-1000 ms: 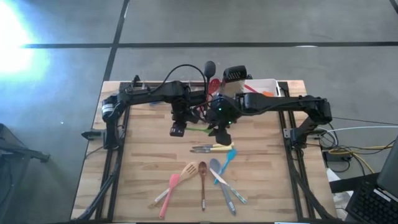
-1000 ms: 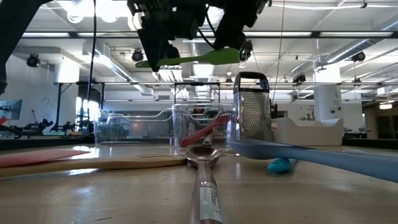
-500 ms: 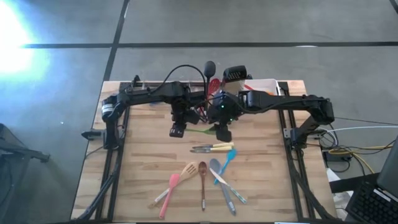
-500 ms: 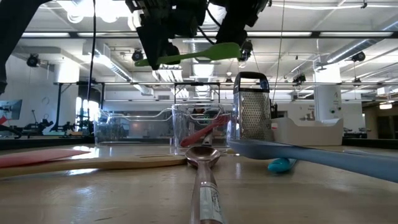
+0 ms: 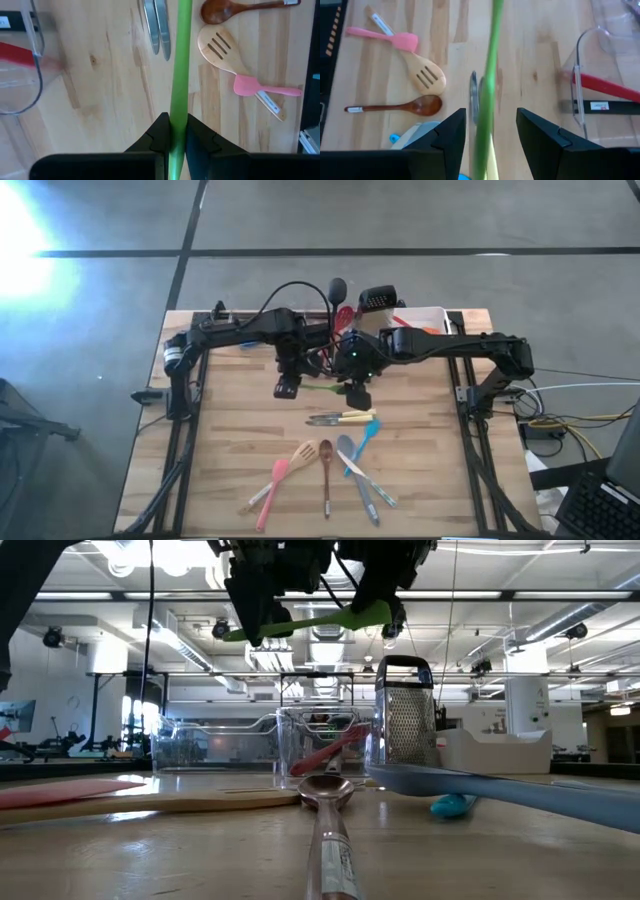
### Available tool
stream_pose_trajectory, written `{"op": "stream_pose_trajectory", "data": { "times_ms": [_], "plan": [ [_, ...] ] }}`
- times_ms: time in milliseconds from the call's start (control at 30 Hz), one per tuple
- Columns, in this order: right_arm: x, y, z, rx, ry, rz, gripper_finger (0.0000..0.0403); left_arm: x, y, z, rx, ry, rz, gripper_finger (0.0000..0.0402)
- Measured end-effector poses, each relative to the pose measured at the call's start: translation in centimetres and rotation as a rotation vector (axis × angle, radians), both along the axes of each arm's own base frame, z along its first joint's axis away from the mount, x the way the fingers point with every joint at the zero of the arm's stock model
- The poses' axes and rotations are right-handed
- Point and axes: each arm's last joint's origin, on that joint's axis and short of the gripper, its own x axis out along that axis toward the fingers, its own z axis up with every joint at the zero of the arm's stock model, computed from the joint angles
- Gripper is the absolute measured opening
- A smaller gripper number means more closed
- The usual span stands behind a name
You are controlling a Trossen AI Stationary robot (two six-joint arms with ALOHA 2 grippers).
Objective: Pick & Place Kitchen Items
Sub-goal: Put the green spatula into the white bin
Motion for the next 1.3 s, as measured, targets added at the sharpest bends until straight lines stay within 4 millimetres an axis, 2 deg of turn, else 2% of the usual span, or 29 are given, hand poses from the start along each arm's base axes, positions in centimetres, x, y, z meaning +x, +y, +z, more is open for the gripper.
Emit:
{"op": "stream_pose_trajectory", "data": {
  "times_ms": [100,200,400,533,600,700,833,933,1067,1300],
  "plan": [
    [0.1,0.0,-0.1,-0.003,0.0,-0.003,0.016,0.1,0.0,0.3,0.003,-0.014,-0.001,0.0035],
    [0.1,-0.1,0.0,-0.023,-0.003,-0.01,0.0133,0.1,0.0,0.4,0.005,-0.02,-0.001,0.0035],
    [0.0,-0.1,-0.2,-0.06,0.007,0.014,0.0025,0.1,0.0,0.4,0.011,-0.023,0.006,0.0035],
    [-0.2,-0.1,-0.3,-0.099,0.042,-0.003,0.0015,0.3,0.1,0.4,0.017,-0.041,0.02,0.0037],
    [-0.6,-0.1,-0.3,-0.117,0.07,-0.013,0.0014,0.4,0.1,0.5,0.015,-0.053,0.025,0.006],
    [-1.6,-0.1,-0.3,-0.152,0.151,-0.026,0.0013,0.4,0.1,0.5,0.026,-0.045,0.023,0.0115],
    [-3.3,-0.3,0.1,-0.2,0.256,-0.1,0.0011,0.1,0.2,0.8,0.027,-0.052,0.028,0.0173],
    [-5.2,-0.3,0.5,-0.255,0.336,-0.164,0.0011,-0.2,0.3,1.1,0.037,-0.053,0.041,0.0197],
    [-8.4,-0.7,0.6,-0.311,0.406,-0.284,0.0011,-0.8,0.7,1.9,0.111,-0.066,0.074,0.0205],
    [-15.7,-2.1,-0.1,-0.349,0.277,-0.58,0.0011,-0.6,0.8,3.0,0.142,-0.193,0.086,0.0201]
  ]
}}
